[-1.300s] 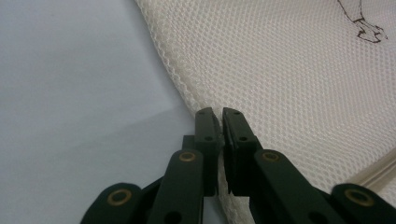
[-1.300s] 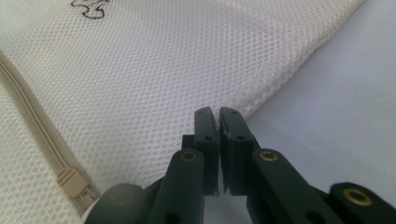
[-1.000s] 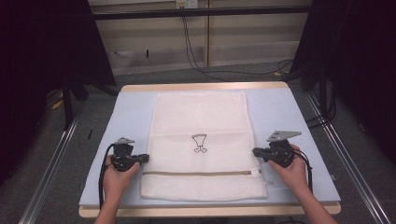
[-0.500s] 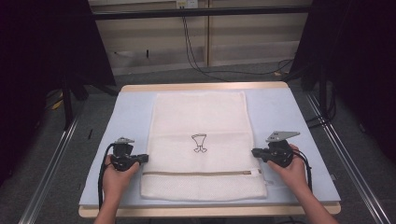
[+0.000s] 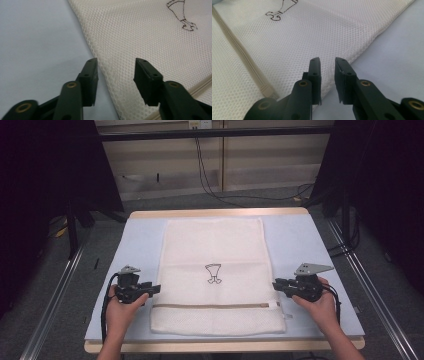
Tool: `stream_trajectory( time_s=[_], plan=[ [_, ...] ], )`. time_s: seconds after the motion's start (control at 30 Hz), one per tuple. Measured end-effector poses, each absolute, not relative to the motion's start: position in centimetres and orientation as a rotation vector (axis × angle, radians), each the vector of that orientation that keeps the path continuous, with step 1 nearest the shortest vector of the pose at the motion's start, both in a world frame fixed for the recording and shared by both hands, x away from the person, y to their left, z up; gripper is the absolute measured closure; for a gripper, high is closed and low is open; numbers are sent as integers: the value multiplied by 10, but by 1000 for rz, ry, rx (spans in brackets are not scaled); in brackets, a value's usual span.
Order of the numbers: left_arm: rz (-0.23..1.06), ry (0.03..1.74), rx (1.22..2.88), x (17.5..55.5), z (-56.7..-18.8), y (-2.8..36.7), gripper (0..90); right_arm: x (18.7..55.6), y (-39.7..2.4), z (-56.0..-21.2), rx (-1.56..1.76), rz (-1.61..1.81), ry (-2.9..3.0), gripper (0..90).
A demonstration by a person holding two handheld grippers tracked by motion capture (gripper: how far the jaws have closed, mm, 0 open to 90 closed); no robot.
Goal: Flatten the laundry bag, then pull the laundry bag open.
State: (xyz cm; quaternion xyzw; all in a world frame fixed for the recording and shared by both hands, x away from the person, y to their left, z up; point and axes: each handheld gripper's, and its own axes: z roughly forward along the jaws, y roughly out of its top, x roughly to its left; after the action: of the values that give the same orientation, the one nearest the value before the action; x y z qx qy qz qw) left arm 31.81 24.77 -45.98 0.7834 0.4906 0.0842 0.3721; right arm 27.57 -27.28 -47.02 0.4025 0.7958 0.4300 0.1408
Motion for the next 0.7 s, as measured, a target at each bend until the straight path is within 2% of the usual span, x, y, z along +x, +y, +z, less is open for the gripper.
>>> stream_trajectory(
  time_s=[0.07, 0.27, 0.47, 0.7],
  plan=[
    [212, 1246, 2005, 318, -459, 246, 459, 273, -272, -470, 1149, 1238, 2304, 756],
    [187, 1210, 1991, 320, -459, 239, 306, 265, -269, -469, 1071, 1222, 2314, 800],
    [192, 1124, 1991, 316, -452, 224, 264, 260, -269, -470, 1036, 1215, 2348, 886],
    [192, 1009, 1974, 316, -448, 212, 202, 252, -270, -467, 1074, 1213, 2348, 895]
  ],
)
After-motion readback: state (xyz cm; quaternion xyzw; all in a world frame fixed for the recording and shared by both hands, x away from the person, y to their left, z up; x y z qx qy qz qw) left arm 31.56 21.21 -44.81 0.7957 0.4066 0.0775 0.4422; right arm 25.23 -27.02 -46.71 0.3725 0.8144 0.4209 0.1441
